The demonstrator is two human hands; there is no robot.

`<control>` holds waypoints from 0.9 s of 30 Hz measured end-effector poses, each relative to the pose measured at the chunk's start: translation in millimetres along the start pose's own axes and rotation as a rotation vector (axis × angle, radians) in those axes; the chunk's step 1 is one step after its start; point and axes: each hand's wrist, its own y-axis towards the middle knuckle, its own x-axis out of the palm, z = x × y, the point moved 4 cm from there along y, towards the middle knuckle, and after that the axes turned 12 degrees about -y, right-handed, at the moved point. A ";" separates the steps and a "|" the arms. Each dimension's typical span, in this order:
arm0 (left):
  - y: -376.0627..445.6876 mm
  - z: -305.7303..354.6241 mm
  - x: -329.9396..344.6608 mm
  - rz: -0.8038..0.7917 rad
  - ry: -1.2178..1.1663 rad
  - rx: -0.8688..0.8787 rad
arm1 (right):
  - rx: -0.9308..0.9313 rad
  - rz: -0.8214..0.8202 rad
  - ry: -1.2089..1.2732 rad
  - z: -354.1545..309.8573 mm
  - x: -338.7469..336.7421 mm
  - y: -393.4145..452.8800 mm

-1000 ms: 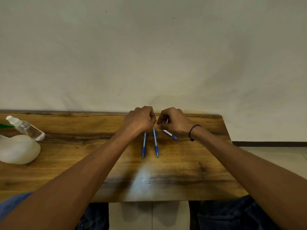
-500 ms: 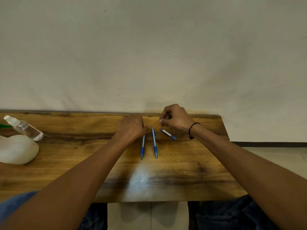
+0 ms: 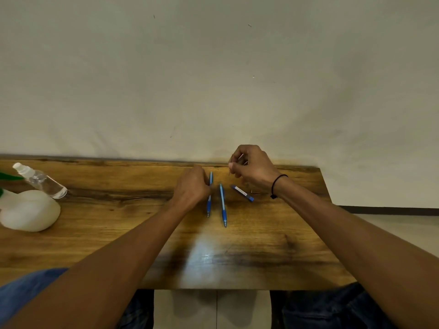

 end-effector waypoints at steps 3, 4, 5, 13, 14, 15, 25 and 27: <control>-4.7 14.6 -12.8 0.084 -0.144 0.095 | 0.019 0.085 0.129 -6.1 -7.1 -1.0; -6.6 18.0 -15.7 0.098 -0.195 0.131 | 0.013 0.111 0.159 -8.8 -9.2 -1.4; -8.9 20.1 -17.7 0.107 -0.237 0.158 | 0.002 0.132 0.184 -11.7 -10.5 -1.7; -14.8 18.6 -9.1 0.094 -0.239 0.223 | -0.113 0.175 0.185 -25.1 -4.5 -4.2; -14.5 18.4 -9.1 0.096 -0.240 0.239 | -0.120 0.175 0.180 -25.3 -3.7 -4.3; -14.4 18.0 -9.1 0.099 -0.240 0.251 | -0.124 0.175 0.180 -25.4 -2.8 -4.3; -13.5 19.1 -7.7 0.100 -0.225 0.274 | -0.137 0.182 0.136 -26.6 -0.6 -5.0; -14.1 20.2 -7.8 0.104 -0.222 0.279 | -0.137 0.189 0.134 -27.1 -1.2 -5.5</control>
